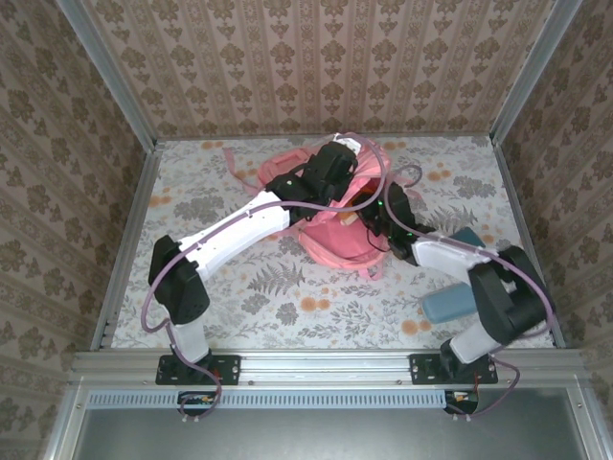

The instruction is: Pack the student bag

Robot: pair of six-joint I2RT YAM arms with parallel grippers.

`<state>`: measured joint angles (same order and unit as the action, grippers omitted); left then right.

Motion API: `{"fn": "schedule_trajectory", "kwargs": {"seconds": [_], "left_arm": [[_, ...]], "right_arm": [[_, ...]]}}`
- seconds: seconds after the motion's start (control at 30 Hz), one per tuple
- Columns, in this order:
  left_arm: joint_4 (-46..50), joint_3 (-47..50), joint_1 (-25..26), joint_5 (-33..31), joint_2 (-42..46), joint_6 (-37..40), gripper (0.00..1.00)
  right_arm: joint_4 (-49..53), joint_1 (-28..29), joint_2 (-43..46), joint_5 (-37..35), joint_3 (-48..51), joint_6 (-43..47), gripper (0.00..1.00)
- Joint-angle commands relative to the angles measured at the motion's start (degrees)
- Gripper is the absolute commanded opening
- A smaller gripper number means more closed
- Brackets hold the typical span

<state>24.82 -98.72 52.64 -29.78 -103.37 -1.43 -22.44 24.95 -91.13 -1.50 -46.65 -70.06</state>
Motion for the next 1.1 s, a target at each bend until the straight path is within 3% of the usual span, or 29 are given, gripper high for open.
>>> {"fn": "schedule_trajectory", "kwargs": {"seconds": [0.0, 0.13, 0.27, 0.53, 0.63, 0.73, 1.07], "left_arm": [[-8.34, -0.35, -1.51, -0.92, 5.87, -4.52, 0.0], [-9.04, 2.1, -2.86, 1.42, 7.4, -6.42, 0.0], [-9.34, 3.96, -4.32, 4.11, 8.48, -8.0, 0.0], [-9.0, 5.19, -7.59, 9.84, 9.33, -8.97, 0.0], [-9.1, 6.15, -8.77, 12.02, 10.05, -9.36, 0.0], [-8.21, 6.6, -9.81, 13.55, 10.58, -10.06, 0.0], [-4.43, 7.43, -11.08, 20.07, 10.5, -10.08, 0.0]], "right_arm": [[-10.33, 1.43, -6.25, -2.44, -5.64, -2.75, 0.21], [-10.28, 2.5, -12.29, -3.18, -8.93, -5.68, 0.31], [-8.35, 3.01, -16.23, -2.02, -12.46, -6.22, 0.54], [-6.77, 2.06, -12.67, 3.17, -9.65, -8.6, 0.7], [-4.26, 1.88, -10.29, 6.95, -8.35, -8.42, 0.69], [-3.57, 1.59, -8.93, 11.65, -7.43, -8.4, 0.58], [5.41, 0.56, 3.82, 12.59, 0.47, -5.13, 0.37]]}}
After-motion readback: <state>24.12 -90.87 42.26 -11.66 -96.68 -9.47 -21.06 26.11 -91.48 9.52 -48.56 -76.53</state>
